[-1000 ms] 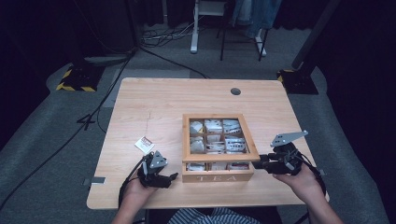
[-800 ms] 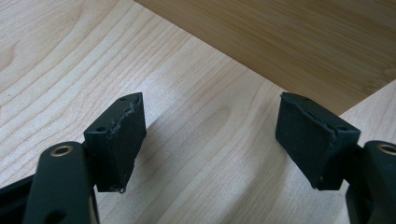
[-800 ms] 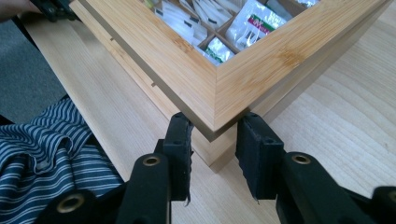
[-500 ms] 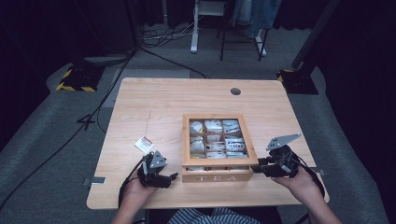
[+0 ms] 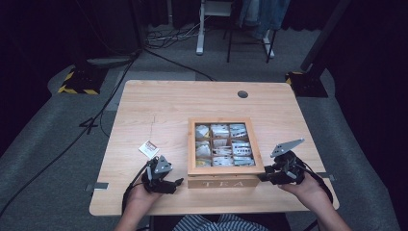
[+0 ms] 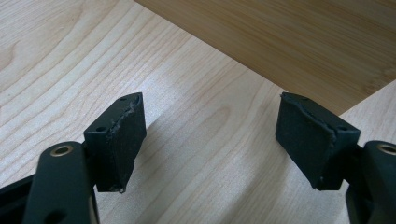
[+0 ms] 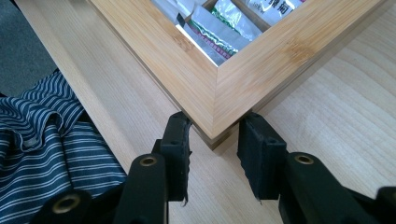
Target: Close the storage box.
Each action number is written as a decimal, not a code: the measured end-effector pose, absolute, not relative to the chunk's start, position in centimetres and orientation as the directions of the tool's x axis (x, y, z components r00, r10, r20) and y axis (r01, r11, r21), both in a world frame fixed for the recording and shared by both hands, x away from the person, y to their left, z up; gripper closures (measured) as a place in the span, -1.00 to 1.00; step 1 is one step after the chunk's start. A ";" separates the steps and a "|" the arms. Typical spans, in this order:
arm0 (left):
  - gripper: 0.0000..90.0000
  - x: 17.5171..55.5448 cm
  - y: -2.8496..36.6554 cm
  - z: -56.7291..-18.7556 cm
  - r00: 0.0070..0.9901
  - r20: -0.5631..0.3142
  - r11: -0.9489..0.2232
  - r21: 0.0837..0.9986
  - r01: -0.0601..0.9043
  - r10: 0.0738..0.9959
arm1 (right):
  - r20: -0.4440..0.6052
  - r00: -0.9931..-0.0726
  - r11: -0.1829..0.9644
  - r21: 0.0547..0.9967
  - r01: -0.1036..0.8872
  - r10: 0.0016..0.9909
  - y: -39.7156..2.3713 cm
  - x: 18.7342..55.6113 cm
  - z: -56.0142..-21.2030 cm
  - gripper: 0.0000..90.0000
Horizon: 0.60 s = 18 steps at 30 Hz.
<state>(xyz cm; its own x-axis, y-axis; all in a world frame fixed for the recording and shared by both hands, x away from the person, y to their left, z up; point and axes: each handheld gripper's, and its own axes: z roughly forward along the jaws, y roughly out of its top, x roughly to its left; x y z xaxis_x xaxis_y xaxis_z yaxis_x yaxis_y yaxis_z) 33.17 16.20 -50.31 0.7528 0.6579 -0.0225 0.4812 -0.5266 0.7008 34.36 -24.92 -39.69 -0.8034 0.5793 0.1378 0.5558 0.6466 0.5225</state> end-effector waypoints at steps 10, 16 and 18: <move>-0.45 33.2 16.2 -50.3 0.755 -0.021 -0.529 0.701 0.479 0.655 | 0.144 -0.805 0.663 0.493 0.563 0.576 -24.8 34.5 -40.4 0.38; -0.45 33.2 16.2 -50.3 0.755 -0.021 -0.529 0.701 0.479 0.655 | 0.170 -0.796 0.650 0.492 0.580 0.582 -24.9 34.6 -40.6 0.10; -0.45 33.2 16.2 -50.3 0.755 -0.021 -0.529 0.701 0.479 0.655 | 0.178 -0.795 0.642 0.500 0.581 0.580 -25.0 34.7 -40.6 -0.01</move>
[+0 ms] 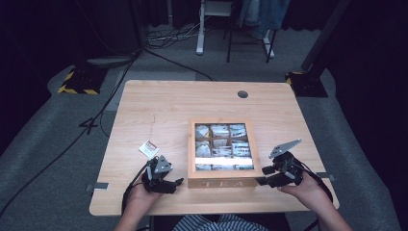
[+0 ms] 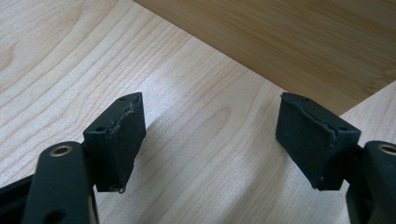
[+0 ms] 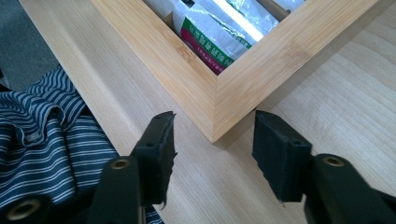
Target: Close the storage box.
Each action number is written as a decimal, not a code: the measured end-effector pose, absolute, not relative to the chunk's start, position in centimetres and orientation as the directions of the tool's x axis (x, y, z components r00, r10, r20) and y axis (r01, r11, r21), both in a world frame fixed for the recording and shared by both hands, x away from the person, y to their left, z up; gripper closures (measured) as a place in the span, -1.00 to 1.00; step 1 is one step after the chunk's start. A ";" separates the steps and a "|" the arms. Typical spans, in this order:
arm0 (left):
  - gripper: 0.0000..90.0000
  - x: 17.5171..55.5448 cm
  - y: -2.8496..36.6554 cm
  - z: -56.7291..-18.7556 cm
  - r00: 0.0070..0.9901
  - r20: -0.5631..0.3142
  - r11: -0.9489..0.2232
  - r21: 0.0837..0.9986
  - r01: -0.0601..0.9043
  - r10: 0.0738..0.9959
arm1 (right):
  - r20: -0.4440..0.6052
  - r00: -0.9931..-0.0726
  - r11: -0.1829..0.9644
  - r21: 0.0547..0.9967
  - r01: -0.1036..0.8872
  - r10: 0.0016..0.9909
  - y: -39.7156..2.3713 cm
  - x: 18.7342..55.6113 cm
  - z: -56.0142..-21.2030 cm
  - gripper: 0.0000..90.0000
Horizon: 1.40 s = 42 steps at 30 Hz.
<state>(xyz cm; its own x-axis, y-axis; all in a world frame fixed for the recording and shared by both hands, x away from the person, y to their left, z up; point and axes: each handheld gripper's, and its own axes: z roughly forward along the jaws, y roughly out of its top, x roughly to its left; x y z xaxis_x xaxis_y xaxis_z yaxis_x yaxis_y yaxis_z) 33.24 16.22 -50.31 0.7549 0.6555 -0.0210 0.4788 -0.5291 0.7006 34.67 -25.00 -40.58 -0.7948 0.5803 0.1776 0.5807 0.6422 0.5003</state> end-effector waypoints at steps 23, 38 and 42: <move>-0.45 32.9 17.2 -50.3 0.724 -0.019 -0.508 0.701 0.502 0.690 | 0.068 -0.761 0.487 0.732 0.477 0.645 -27.8 36.0 -38.9 -0.41; -0.46 33.0 17.4 -50.3 0.717 -0.025 -0.499 0.701 0.509 0.697 | 0.065 -0.687 0.400 0.772 0.495 0.724 -32.1 38.7 -40.3 -0.72; -0.48 33.1 17.4 -50.3 0.721 -0.022 -0.504 0.700 0.506 0.693 | 0.073 -0.664 0.381 0.770 0.512 0.745 -33.0 39.2 -41.2 -0.73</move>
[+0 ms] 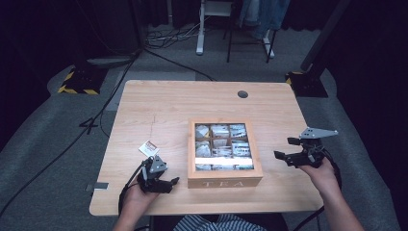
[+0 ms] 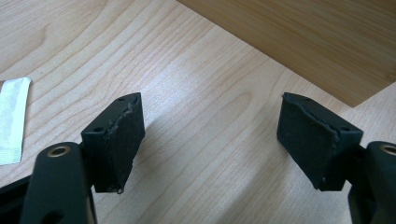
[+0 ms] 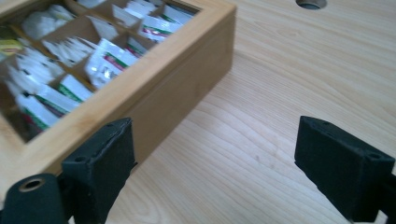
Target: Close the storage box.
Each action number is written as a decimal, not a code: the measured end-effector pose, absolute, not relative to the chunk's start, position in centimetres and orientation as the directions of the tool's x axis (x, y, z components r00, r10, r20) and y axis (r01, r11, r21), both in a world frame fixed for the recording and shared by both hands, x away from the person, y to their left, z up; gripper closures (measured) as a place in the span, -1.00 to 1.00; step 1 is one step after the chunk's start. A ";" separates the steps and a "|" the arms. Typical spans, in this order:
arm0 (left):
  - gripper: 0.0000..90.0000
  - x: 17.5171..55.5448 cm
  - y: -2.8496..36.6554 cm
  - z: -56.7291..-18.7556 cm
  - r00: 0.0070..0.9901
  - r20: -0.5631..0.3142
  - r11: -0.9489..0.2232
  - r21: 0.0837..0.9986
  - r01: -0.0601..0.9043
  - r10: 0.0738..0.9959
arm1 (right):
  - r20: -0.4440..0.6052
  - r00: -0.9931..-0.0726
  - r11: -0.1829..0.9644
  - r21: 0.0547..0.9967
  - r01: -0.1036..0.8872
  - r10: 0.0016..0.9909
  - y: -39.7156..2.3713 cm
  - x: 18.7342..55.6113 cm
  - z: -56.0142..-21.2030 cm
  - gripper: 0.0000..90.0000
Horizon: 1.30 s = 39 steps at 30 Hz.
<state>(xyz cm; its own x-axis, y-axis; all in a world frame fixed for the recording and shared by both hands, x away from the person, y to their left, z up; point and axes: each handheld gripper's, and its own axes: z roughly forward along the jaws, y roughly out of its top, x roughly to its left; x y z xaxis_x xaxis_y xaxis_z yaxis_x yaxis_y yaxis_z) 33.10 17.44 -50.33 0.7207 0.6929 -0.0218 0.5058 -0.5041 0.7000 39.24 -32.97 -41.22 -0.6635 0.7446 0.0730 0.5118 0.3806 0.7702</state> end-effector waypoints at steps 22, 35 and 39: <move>-0.48 33.3 17.5 -50.3 0.719 -0.024 -0.502 0.700 0.508 0.695 | 0.069 -0.548 0.318 0.751 0.579 0.834 -35.8 42.3 -47.3 -0.82; -0.49 33.5 17.4 -50.3 0.716 -0.026 -0.499 0.700 0.512 0.698 | 0.048 -0.527 0.344 0.707 0.618 0.848 -36.0 42.9 -49.4 -1.00; -0.49 33.6 17.4 -50.3 0.714 -0.024 -0.500 0.697 0.513 0.699 | 0.037 -0.538 0.371 0.684 0.628 0.842 -35.5 43.0 -49.9 -1.00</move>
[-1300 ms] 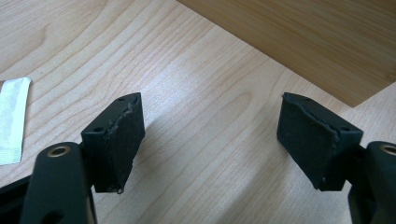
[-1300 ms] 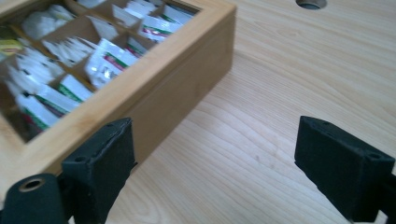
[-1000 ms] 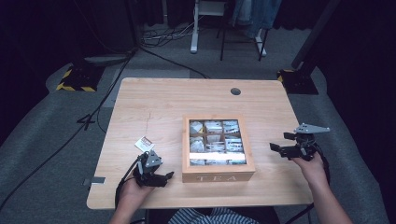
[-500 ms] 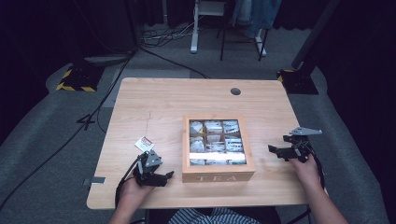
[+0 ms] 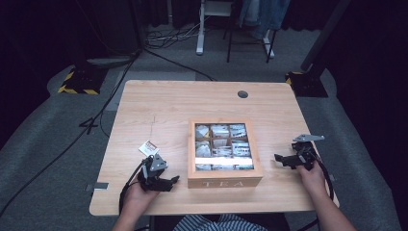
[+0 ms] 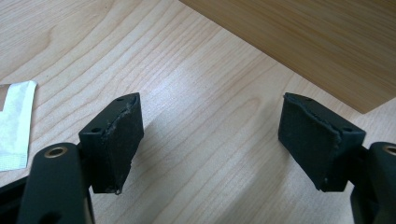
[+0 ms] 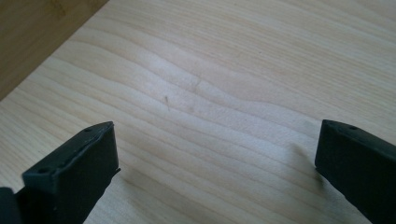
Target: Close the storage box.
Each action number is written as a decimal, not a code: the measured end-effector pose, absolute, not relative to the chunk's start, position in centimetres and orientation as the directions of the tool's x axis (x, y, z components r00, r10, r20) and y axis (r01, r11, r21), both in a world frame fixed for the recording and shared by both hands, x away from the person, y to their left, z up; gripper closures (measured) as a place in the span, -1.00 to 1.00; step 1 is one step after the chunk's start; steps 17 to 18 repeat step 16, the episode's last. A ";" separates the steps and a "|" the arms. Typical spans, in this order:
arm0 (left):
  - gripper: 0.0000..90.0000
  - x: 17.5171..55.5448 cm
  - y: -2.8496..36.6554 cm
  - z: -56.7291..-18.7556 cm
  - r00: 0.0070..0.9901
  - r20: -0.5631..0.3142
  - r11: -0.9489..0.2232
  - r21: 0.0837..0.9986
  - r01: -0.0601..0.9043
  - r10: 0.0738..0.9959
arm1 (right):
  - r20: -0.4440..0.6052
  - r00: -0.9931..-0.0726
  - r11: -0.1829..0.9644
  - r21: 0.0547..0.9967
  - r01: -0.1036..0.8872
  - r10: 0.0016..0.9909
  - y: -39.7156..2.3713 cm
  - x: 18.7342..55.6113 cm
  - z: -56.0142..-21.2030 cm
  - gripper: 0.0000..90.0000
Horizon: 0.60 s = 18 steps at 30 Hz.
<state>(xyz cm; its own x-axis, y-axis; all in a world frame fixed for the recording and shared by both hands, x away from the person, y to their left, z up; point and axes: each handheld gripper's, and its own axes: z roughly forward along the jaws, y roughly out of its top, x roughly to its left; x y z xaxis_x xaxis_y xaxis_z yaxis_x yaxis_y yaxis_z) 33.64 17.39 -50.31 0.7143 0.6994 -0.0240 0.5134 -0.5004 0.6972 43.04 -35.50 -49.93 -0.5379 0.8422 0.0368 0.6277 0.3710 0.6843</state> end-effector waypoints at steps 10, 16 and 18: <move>-0.49 33.8 17.3 -50.3 0.710 -0.025 -0.496 0.698 0.516 0.704 | -0.007 -0.468 0.335 0.708 0.622 0.884 -34.8 42.7 -50.5 -1.00; -0.50 33.9 17.3 -50.3 0.708 -0.024 -0.495 0.698 0.518 0.706 | -0.009 -0.386 0.278 0.710 0.647 0.923 -34.5 41.8 -50.5 -1.00; -0.50 33.9 17.3 -50.3 0.708 -0.024 -0.495 0.698 0.518 0.706 | -0.009 -0.386 0.278 0.710 0.647 0.923 -34.5 41.8 -50.5 -1.00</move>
